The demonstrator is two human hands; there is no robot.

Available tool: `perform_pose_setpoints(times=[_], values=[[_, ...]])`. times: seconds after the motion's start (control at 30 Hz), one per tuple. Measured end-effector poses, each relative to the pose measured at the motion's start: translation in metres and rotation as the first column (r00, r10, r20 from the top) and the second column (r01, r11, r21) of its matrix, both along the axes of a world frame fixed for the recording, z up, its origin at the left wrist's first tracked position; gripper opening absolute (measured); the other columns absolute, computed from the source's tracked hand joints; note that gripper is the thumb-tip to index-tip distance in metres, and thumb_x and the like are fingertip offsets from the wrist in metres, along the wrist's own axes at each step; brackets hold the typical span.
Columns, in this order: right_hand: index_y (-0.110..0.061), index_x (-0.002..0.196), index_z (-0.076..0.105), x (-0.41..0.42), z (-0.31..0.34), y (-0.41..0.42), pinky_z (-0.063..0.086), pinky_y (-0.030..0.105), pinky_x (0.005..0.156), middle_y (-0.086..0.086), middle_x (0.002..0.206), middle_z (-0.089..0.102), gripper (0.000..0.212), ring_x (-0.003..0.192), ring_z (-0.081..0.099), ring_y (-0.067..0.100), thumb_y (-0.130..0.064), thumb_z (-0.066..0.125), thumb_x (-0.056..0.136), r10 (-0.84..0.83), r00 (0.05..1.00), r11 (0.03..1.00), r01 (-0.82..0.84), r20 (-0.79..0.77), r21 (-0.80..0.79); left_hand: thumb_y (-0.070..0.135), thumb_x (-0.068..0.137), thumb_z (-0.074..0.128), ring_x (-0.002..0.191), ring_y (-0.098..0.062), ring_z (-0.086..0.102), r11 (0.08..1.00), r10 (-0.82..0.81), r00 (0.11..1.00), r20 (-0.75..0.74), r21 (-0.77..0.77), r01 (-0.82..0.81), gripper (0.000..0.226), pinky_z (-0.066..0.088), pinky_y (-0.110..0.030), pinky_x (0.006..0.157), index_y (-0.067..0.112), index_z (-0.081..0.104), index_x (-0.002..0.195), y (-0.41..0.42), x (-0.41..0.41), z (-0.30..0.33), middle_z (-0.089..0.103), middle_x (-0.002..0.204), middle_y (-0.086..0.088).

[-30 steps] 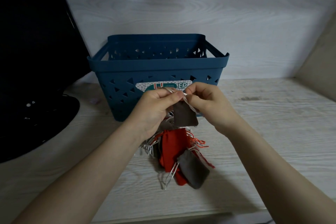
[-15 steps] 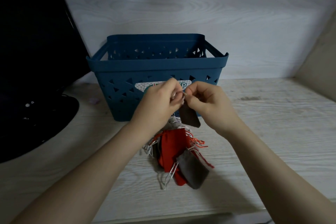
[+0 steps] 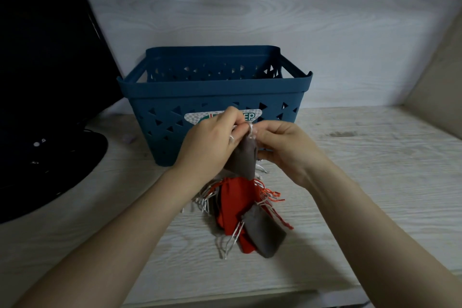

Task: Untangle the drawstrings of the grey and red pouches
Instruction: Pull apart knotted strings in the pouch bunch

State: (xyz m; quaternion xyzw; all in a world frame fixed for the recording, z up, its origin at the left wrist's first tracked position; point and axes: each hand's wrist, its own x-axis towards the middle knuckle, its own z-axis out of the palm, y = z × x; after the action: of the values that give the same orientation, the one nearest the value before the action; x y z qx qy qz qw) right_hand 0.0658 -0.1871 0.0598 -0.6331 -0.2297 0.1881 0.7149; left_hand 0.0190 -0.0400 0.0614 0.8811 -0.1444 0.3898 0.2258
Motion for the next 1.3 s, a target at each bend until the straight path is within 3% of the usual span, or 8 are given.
perform_pose_setpoints(times=[0.23, 0.43, 0.6, 0.67, 0.8, 1.07, 1.2, 1.3], values=[[-0.005, 0.078, 0.063, 0.002, 0.004, -0.001, 0.048, 0.016, 0.056, 0.001, 0.062, 0.062, 0.013, 0.056, 0.056, 0.007, -0.011, 0.063, 0.067, 0.1, 0.992, 0.988, -0.09, -0.079, 0.127, 0.025, 0.083, 0.05, 0.063, -0.017, 0.05, 0.998, -0.053, 0.997, -0.064, 0.012, 0.053, 0.016, 0.036, -0.03, 0.054, 0.01, 0.054, 0.085, 0.009, -0.001, 0.002, 0.05, 0.07, 0.006], [-0.014, 0.069, 0.065, 0.007, 0.01, -0.005, 0.046, 0.018, 0.062, -0.001, 0.064, 0.062, 0.004, 0.062, 0.055, 0.009, -0.011, 0.068, 0.07, 0.051, 0.978, 0.998, -0.057, 0.202, 0.022, 0.017, 0.087, 0.044, 0.069, -0.003, 0.055, 0.886, -0.342, 0.913, -0.221, -0.399, 0.235, 0.012, 0.04, -0.022, 0.064, 0.028, 0.048, 0.088, 0.004, -0.001, -0.002, 0.058, 0.074, 0.009], [-0.022, 0.068, 0.047, 0.011, 0.019, -0.012, 0.038, 0.022, 0.059, -0.006, 0.068, 0.05, 0.01, 0.063, 0.046, 0.011, -0.027, 0.049, 0.076, 0.219, 0.507, 0.806, 0.387, 0.833, -0.448, 0.015, 0.094, 0.047, 0.073, -0.006, 0.053, 0.949, -0.291, 0.895, -0.338, -0.218, 0.226, 0.007, 0.035, -0.017, 0.063, 0.021, 0.051, 0.091, 0.006, -0.003, -0.008, 0.058, 0.075, 0.005], [-0.021, 0.061, 0.039, 0.01, 0.025, -0.012, 0.033, 0.03, 0.056, -0.006, 0.061, 0.042, 0.016, 0.055, 0.039, 0.011, -0.032, 0.038, 0.072, 0.374, 0.543, 0.666, 0.406, 0.751, -0.626, 0.016, 0.094, 0.047, 0.073, -0.005, 0.052, 0.963, -0.266, 0.9, -0.344, -0.135, 0.233, 0.01, 0.034, -0.016, 0.061, 0.013, 0.057, 0.093, 0.009, -0.003, -0.01, 0.058, 0.074, 0.002], [-0.014, 0.056, 0.034, 0.005, 0.03, -0.017, 0.028, 0.026, 0.049, 0.0, 0.053, 0.036, 0.03, 0.05, 0.039, 0.015, -0.016, 0.04, 0.085, 0.181, 0.971, 0.916, -0.108, 0.156, -0.388, 0.02, 0.091, 0.046, 0.068, 0.009, 0.05, 0.967, -0.253, 0.924, -0.286, -0.106, 0.232, 0.018, 0.032, -0.007, 0.059, 0.009, 0.06, 0.088, 0.013, -0.004, -0.013, 0.049, 0.065, 0.016], [-0.021, 0.043, 0.047, 0.009, 0.007, -0.017, 0.05, 0.022, 0.07, -0.001, 0.08, 0.073, 0.033, 0.074, 0.066, 0.01, -0.029, 0.052, 0.074, 0.111, 0.89, 0.939, 0.051, -0.441, 0.34, 0.038, 0.096, 0.034, 0.056, -0.012, 0.047, 0.979, -0.158, 0.94, -0.301, -0.171, 0.11, 0.034, 0.038, -0.026, 0.057, 0.021, 0.042, 0.068, 0.028, -0.008, -0.013, 0.048, 0.06, 0.0], [-0.022, 0.054, 0.054, 0.003, 0.001, -0.007, 0.049, 0.017, 0.056, -0.007, 0.075, 0.069, 0.036, 0.062, 0.061, 0.006, -0.034, 0.047, 0.087, 0.117, 0.879, 0.921, 0.078, -0.463, 0.381, 0.023, 0.098, 0.04, 0.05, -0.009, 0.05, 0.938, -0.244, 0.874, -0.42, -0.332, 0.102, 0.034, 0.041, -0.019, 0.054, 0.006, 0.046, 0.068, 0.028, -0.008, -0.009, 0.049, 0.058, -0.002], [-0.019, 0.075, 0.062, -0.004, 0.003, 0.001, 0.041, 0.016, 0.05, -0.008, 0.068, 0.062, 0.032, 0.054, 0.049, 0.006, -0.032, 0.042, 0.097, -0.032, 0.968, 0.993, 0.059, -0.249, 0.1, 0.017, 0.097, 0.043, 0.048, -0.013, 0.052, 0.86, -0.312, 0.847, -0.43, -0.506, 0.06, 0.033, 0.042, -0.019, 0.05, 0.001, 0.048, 0.069, 0.026, -0.007, -0.013, 0.05, 0.056, -0.003]])
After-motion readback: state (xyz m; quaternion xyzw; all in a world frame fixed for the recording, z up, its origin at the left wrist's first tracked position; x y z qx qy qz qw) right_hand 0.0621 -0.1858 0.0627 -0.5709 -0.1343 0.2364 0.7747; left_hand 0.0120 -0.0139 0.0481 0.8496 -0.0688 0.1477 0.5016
